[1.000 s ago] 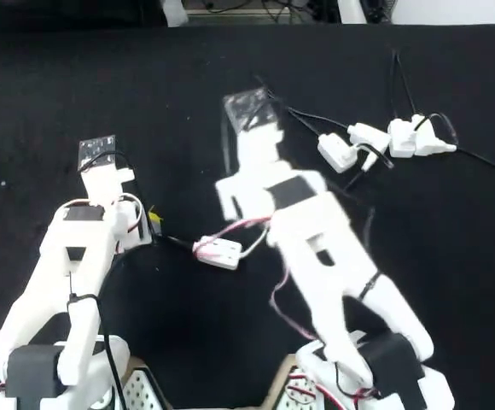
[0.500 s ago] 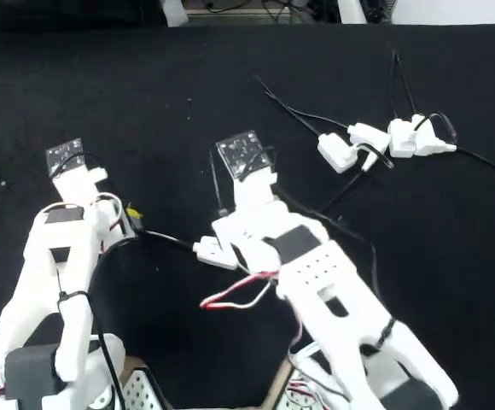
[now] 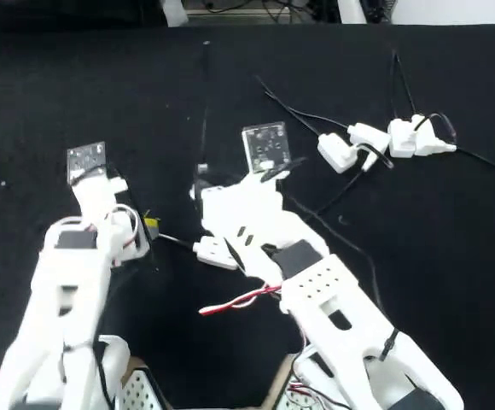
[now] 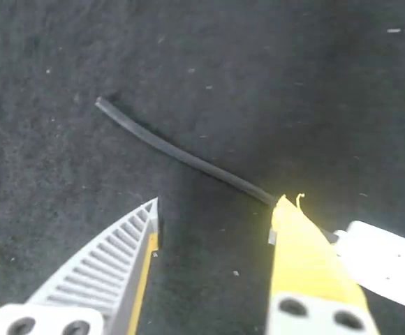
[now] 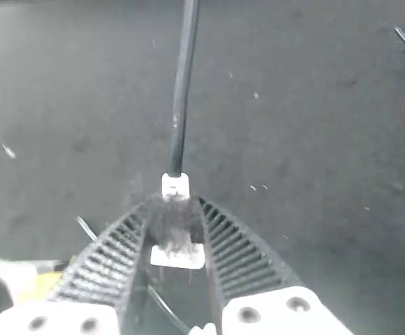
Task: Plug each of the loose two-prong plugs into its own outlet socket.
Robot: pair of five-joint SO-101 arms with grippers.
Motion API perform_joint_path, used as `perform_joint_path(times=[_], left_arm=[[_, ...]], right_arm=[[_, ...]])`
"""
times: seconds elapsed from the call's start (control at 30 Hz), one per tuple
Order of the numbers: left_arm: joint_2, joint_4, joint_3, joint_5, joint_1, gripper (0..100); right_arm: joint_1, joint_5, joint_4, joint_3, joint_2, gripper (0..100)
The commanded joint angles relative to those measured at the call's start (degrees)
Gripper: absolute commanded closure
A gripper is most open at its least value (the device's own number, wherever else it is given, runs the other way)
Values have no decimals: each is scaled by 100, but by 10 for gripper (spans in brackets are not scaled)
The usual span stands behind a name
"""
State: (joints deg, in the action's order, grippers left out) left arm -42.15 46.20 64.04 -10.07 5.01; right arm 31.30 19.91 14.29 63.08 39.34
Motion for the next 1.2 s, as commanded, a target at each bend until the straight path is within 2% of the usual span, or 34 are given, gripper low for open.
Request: perform_joint_path(times=[0.0,0.23,0.4,0.53,0.8,1.1,1.17], left_arm=[[-1767,-299,716,-149,-303,744],[-3877,-255,1516,-281,-541,744],[-5319,440,1657,-404,-963,744],[-6215,571,2062,-193,-1103,741],[-6075,431,2237,70,-1112,743],[-6084,519,2220,79,-1086,743],[-6084,536,2211,79,-1068,743]], right_arm=[[70,422,-440,-75,215,988],[44,686,-510,-57,127,988],[44,695,-756,-365,-690,988],[123,703,-774,-681,-1288,988],[264,703,-756,-673,-1156,988],[457,642,-396,66,444,988],[440,246,-387,338,743,988]])
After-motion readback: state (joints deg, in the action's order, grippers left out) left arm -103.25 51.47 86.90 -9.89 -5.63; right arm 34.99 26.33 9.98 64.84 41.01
